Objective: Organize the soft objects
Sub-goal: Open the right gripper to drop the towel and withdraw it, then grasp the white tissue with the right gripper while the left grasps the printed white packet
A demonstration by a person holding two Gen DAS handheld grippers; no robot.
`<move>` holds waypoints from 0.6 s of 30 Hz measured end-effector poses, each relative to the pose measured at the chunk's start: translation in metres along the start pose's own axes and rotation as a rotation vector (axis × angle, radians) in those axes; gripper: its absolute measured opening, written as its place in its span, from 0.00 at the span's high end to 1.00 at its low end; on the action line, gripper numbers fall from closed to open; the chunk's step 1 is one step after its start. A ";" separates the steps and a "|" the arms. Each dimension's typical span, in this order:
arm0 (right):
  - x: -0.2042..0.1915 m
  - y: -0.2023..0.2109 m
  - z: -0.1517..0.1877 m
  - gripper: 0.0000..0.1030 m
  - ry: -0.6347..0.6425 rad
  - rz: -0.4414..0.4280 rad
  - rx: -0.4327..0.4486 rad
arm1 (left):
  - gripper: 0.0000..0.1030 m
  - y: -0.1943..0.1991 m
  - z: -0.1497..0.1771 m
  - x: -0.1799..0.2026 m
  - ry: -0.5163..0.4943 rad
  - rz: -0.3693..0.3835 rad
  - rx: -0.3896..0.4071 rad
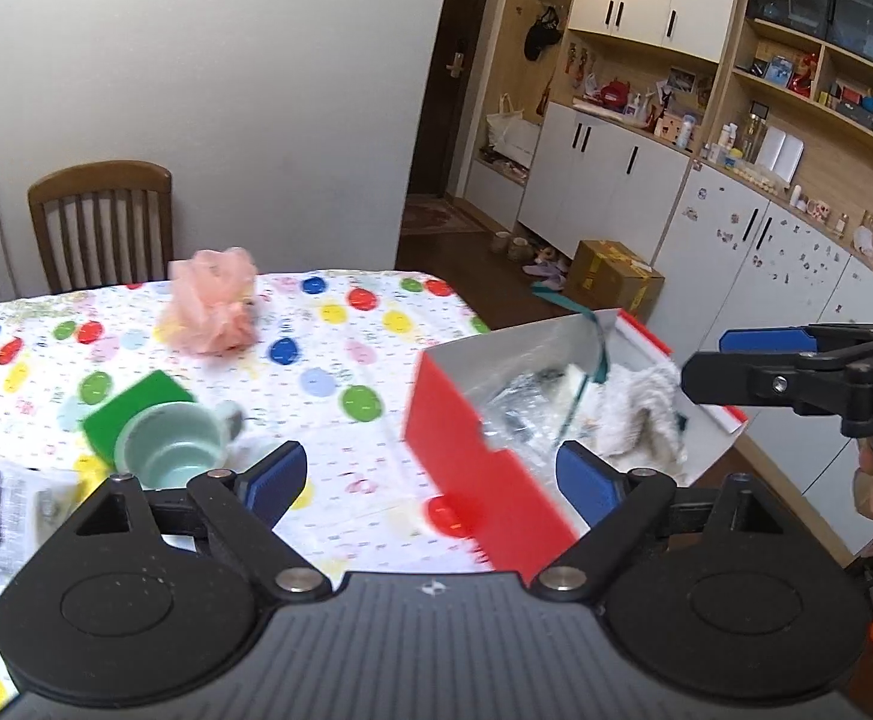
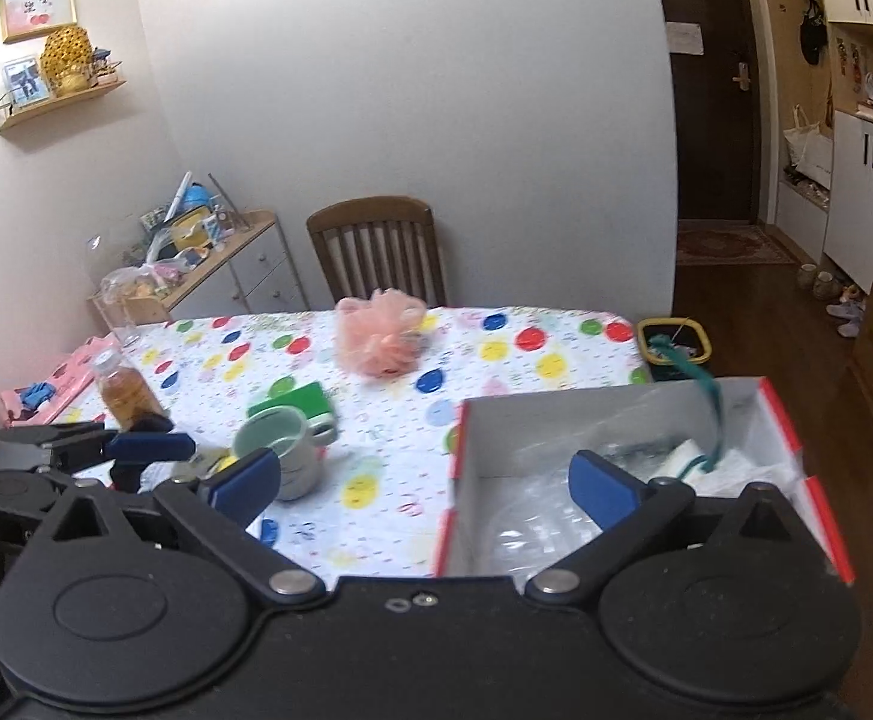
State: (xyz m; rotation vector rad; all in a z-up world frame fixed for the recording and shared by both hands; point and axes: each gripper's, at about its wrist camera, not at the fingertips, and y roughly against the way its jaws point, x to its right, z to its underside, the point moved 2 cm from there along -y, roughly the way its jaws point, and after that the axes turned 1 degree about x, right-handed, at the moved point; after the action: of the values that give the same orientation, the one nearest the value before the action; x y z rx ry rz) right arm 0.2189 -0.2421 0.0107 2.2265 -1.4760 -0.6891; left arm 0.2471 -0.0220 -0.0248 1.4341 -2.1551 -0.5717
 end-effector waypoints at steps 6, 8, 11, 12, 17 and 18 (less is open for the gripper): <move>-0.038 -0.013 0.008 0.01 -0.022 -0.015 -0.033 | 0.12 0.016 0.014 -0.044 -0.025 -0.059 0.005; -0.052 -0.019 0.011 0.01 -0.018 -0.018 -0.040 | 0.11 0.019 0.017 -0.063 -0.005 -0.068 0.008; -0.072 -0.031 0.017 0.00 -0.016 -0.028 -0.061 | 0.00 0.025 0.023 -0.091 0.009 -0.078 0.014; -0.079 -0.036 0.020 0.00 -0.012 -0.031 -0.068 | 0.00 0.027 0.026 -0.100 0.008 -0.092 0.026; -0.111 -0.063 0.033 0.00 0.008 -0.040 -0.115 | 0.00 0.030 0.037 -0.140 0.005 -0.164 0.038; -0.116 -0.068 0.035 0.00 0.009 -0.048 -0.119 | 0.00 0.030 0.038 -0.145 0.005 -0.183 0.034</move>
State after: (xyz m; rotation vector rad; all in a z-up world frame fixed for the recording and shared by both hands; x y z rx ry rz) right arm 0.2105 -0.1106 -0.0342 2.1779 -1.3453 -0.7604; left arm 0.2510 0.1266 -0.0612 1.6606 -2.0522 -0.5979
